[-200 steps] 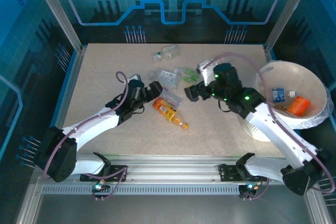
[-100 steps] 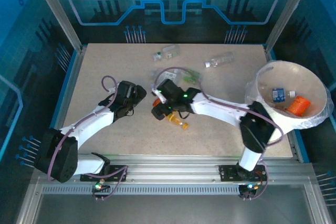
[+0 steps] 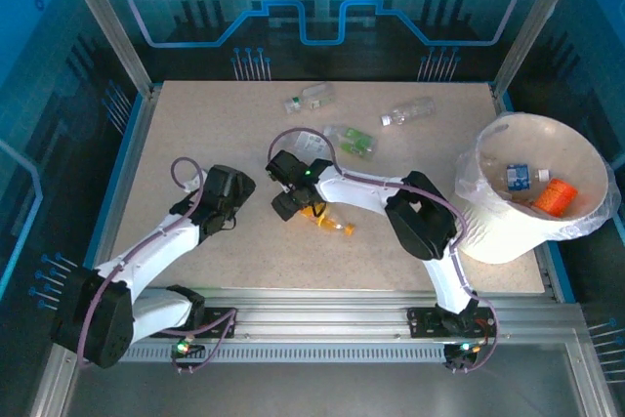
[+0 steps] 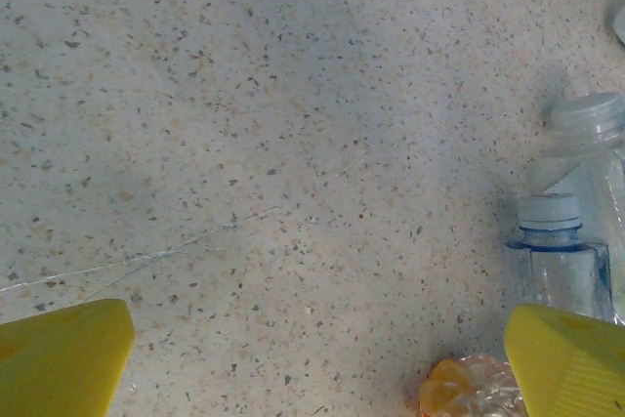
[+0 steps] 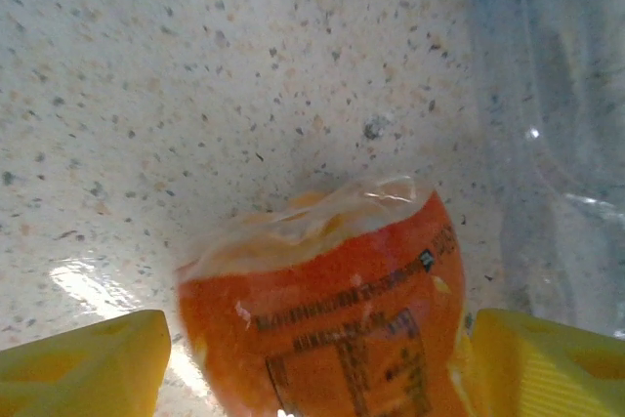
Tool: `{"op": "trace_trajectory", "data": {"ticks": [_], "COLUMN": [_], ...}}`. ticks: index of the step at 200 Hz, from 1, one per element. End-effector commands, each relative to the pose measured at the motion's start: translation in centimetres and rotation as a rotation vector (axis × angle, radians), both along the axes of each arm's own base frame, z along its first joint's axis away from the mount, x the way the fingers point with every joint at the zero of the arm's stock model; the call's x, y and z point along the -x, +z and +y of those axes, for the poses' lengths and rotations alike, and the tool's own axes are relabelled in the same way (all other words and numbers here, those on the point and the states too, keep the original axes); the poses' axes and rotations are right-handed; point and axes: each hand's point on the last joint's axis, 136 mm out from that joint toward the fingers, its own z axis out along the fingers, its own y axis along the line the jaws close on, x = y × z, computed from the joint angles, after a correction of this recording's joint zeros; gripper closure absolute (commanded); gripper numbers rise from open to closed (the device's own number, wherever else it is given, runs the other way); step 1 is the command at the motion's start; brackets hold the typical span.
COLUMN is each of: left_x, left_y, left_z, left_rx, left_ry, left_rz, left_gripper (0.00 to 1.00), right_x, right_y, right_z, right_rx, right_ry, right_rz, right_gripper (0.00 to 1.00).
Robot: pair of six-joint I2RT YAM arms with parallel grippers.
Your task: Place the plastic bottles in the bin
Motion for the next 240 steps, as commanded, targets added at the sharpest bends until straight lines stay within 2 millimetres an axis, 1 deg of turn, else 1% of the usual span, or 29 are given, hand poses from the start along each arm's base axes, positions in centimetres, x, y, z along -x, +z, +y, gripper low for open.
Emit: {"op": "trace_trajectory", "data": {"ticks": [1, 29, 67, 77, 93, 113, 130, 151, 182, 209, 240], "left_x": [0.2, 0.0, -0.3, -0.4, -0.9, -1.3, -1.6, -1.7, -1.8, -1.8, -2.3], "left_y": [0.2, 0.1, 0.0, 0.1, 0.5, 1.0, 1.4, 1.9, 2.9, 3.7, 4.5], "left_z": [0.8, 0.6, 0.2, 0.1, -0.6, -1.2, -1.6, -2.0, -2.5, -2.9, -4.1], "left_rx": [-0.008, -0.001, 0.006, 0.008, 0.026, 0.051, 0.063, 0.069, 0.067, 0.060, 0.086], "left_ry": [0.037, 0.029, 0.014, 0.008, -0.033, -0.063, -0.087, -0.118, -0.165, -0.204, -0.268], "left_rz": [-0.011, -0.003, 0.006, 0.002, -0.027, -0.073, -0.105, -0.137, -0.170, -0.191, -0.216], "left_gripper": [0.01, 0.01, 0.01, 0.01, 0.01, 0.01, 0.01, 0.01, 0.01, 0.01, 0.01], "right_x": [0.4, 0.8, 1.9, 2.2, 2.5, 2.6, 2.5, 2.3, 1.8, 1.2, 0.9], "right_y": [-0.8, -1.9, -2.8, -3.0, -3.2, -3.2, -2.9, -2.0, 0.4, 2.6, 5.2], "right_z": [0.2, 0.5, 1.0, 0.9, 0.9, 0.8, 0.7, 1.0, 1.4, 0.8, -0.4], "right_rx": [0.019, 0.069, 0.132, 0.145, 0.154, 0.166, 0.175, 0.153, 0.099, 0.070, 0.022], "right_ry": [-0.014, 0.025, 0.137, 0.159, 0.185, 0.206, 0.214, 0.212, 0.195, 0.156, 0.099], "right_rz": [0.039, 0.048, 0.069, 0.081, 0.095, 0.100, 0.087, 0.062, -0.018, -0.100, -0.186], "right_gripper": [0.19, 0.16, 0.15, 0.16, 0.22, 0.24, 0.29, 0.35, 0.41, 0.44, 0.46]}}
